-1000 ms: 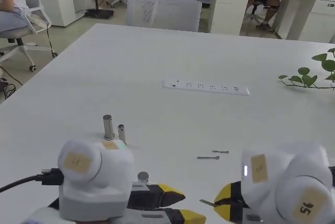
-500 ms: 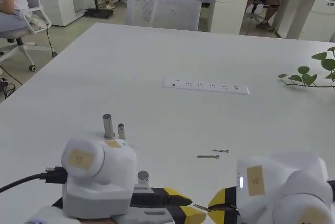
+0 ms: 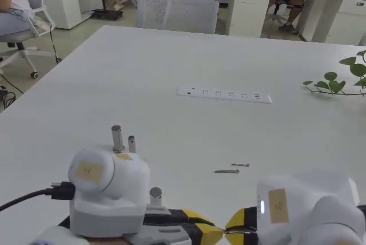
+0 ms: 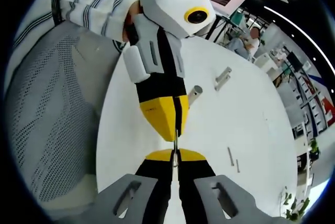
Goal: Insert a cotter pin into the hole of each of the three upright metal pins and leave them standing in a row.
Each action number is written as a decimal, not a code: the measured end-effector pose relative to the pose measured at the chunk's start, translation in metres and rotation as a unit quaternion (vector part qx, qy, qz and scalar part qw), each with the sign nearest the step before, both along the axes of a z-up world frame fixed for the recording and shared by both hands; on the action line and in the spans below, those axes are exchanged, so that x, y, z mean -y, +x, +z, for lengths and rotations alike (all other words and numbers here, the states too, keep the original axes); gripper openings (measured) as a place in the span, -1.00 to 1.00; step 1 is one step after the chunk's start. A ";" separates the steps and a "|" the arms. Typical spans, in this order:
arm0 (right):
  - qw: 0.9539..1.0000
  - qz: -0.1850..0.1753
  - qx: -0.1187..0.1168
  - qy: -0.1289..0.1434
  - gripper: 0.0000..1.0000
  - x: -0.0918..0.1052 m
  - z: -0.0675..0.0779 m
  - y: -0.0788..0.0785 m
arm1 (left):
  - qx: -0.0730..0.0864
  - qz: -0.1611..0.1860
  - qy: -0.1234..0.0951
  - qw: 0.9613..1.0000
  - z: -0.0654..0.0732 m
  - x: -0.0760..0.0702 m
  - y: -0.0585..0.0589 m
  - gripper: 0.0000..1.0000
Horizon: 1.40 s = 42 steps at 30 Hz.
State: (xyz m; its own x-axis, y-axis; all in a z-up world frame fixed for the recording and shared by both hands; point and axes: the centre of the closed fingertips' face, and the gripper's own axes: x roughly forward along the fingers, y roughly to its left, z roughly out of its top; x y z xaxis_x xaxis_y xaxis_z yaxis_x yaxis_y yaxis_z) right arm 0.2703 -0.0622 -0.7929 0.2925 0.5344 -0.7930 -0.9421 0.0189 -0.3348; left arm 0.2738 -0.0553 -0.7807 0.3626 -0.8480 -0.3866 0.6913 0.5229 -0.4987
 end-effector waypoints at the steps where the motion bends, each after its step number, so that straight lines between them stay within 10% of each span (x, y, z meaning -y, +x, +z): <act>1: 1.000 0.000 -0.001 0.000 -0.94 0.000 0.000 0.000 | -0.002 0.001 -0.002 1.000 0.000 0.000 0.001 -0.91; 42: 1.000 0.012 0.007 0.001 -0.94 -0.003 0.004 -0.004 | -0.031 -0.002 -0.003 1.000 0.000 0.000 -0.002 -0.99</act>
State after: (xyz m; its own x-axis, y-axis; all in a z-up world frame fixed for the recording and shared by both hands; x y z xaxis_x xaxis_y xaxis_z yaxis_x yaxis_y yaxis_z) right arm 0.2667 -0.0592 -0.7888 0.2903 0.5434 -0.7877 -0.9376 -0.0030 -0.3476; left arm 0.2716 -0.0554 -0.7808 0.3351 -0.8516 -0.4032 0.6603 0.5175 -0.5442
